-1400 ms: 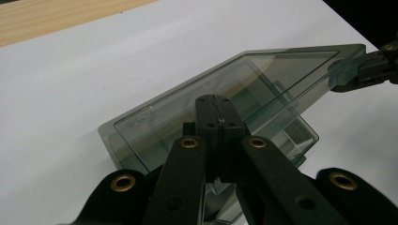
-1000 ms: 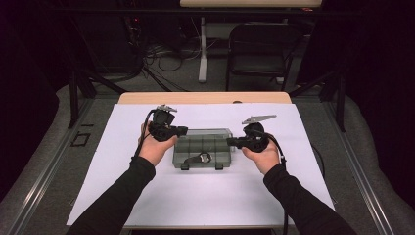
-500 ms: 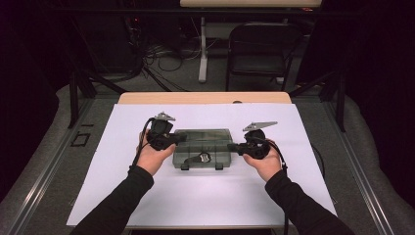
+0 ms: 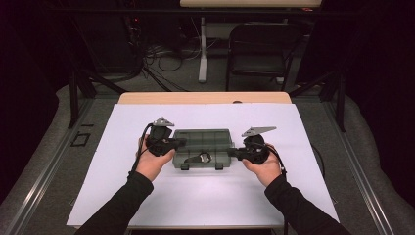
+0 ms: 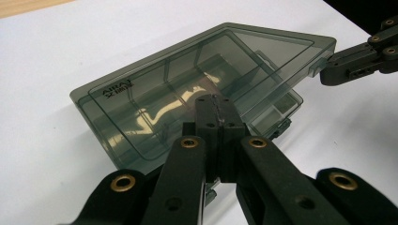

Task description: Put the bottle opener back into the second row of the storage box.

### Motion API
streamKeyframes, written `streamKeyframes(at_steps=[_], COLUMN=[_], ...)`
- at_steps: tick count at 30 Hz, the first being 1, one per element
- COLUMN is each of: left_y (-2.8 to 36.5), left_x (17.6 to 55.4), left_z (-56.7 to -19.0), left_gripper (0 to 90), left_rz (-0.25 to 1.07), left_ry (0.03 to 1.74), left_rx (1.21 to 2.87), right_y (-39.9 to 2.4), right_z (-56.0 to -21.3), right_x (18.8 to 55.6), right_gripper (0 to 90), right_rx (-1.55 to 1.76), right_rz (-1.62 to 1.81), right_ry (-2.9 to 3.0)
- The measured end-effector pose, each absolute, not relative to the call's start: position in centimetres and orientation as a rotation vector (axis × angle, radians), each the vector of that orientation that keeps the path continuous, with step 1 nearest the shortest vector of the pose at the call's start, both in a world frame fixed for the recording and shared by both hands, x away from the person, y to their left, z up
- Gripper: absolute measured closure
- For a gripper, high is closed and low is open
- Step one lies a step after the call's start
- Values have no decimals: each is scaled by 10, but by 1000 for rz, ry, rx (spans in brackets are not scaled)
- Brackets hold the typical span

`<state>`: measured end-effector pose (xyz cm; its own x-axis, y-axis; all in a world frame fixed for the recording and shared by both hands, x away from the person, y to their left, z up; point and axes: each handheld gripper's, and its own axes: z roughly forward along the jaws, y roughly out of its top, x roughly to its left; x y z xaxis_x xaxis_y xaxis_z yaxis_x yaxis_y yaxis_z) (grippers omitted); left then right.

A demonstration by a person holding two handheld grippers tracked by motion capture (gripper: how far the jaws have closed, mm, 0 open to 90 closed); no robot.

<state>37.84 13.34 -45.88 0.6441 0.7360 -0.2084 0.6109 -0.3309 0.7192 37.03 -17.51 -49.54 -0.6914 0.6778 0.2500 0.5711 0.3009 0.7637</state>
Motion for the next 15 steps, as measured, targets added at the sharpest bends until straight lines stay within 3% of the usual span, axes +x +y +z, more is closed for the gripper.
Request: streamKeyframes(at_steps=[15], left_y=[139], left_x=[367], left_z=[-470], left_gripper=[900], left_rz=[189], left_ry=[1037], left_rx=[2047], right_y=[-175], right_z=[-503], right_x=[361], right_gripper=[900], right_rx=[1167], right_rz=[1355], right_ry=[2431])
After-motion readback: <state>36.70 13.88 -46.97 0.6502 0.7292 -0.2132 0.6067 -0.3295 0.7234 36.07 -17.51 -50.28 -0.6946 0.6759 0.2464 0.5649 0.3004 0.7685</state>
